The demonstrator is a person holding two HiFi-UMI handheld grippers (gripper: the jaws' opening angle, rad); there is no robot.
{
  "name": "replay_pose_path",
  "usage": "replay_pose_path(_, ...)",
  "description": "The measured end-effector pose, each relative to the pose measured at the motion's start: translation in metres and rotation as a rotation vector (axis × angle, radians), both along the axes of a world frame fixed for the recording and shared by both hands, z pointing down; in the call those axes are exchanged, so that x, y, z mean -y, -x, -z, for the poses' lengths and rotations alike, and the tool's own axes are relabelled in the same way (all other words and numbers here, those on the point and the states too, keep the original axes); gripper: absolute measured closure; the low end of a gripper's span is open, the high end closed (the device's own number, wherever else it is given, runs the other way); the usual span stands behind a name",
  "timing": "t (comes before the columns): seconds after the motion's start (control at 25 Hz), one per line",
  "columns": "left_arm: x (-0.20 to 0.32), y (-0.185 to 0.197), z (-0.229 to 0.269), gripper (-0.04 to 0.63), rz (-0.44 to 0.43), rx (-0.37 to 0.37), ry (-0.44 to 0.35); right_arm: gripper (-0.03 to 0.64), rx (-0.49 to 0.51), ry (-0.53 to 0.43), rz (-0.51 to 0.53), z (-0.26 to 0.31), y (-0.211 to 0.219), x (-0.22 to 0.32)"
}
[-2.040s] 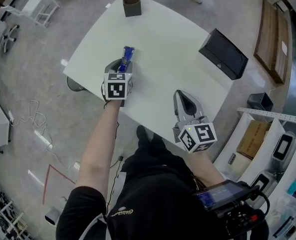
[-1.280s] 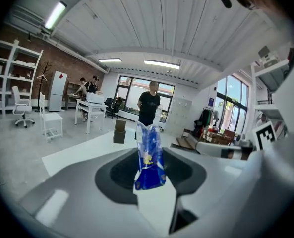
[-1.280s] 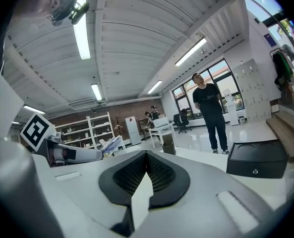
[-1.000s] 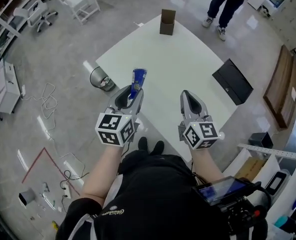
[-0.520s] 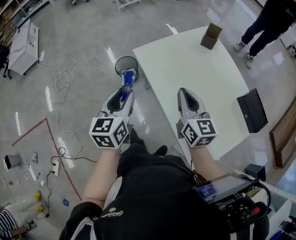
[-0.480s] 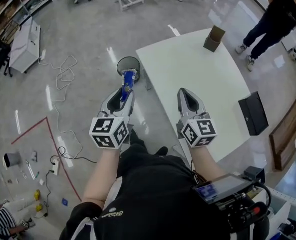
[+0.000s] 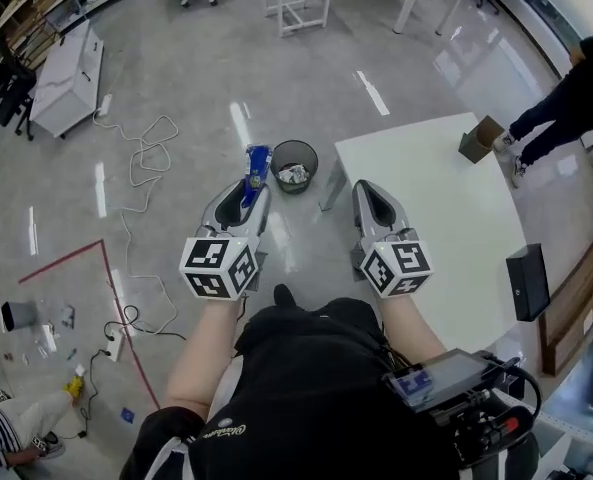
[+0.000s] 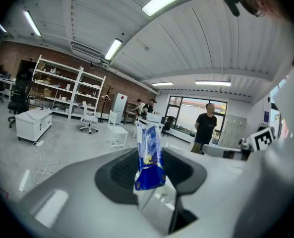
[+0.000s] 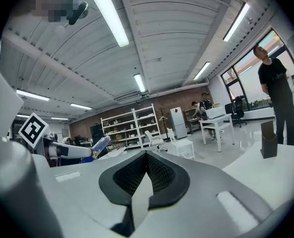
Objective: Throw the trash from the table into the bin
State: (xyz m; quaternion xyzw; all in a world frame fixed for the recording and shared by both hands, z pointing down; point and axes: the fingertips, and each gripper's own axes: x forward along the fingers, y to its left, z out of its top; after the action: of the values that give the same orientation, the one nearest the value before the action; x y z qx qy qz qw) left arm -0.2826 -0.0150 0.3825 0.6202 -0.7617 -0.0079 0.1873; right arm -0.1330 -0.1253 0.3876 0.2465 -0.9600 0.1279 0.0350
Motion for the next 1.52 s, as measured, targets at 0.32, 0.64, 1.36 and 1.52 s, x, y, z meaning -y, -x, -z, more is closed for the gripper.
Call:
replay_pose_path(0.32, 0.036, 0.068, -0.019, 0.448, 0.007, -0.049, 0.018, 0.617, -0.058, 0.015, 0.012, -0.017, 0.072, 0.034)
replay_pose_path(0.64, 0.116, 0.123, -0.035, 0.448, 0.018, -0.056, 0.063, 0.617, -0.051, 0.047, 0.064, -0.034, 0.146, 0.116)
replay_pose_path(1.36, 0.237, 0.170, -0.107, 0.448, -0.013, -0.124, 0.216, 0.617, -0.105, 0.150, 0.056, -0.083, 0.203, 0.236)
replay_pose_path(1.52, 0.249, 0.173, -0.137, 0.448, -0.045, -0.145, 0.251, 0.617, -0.129, 0.170, 0.041, -0.101, 0.208, 0.238)
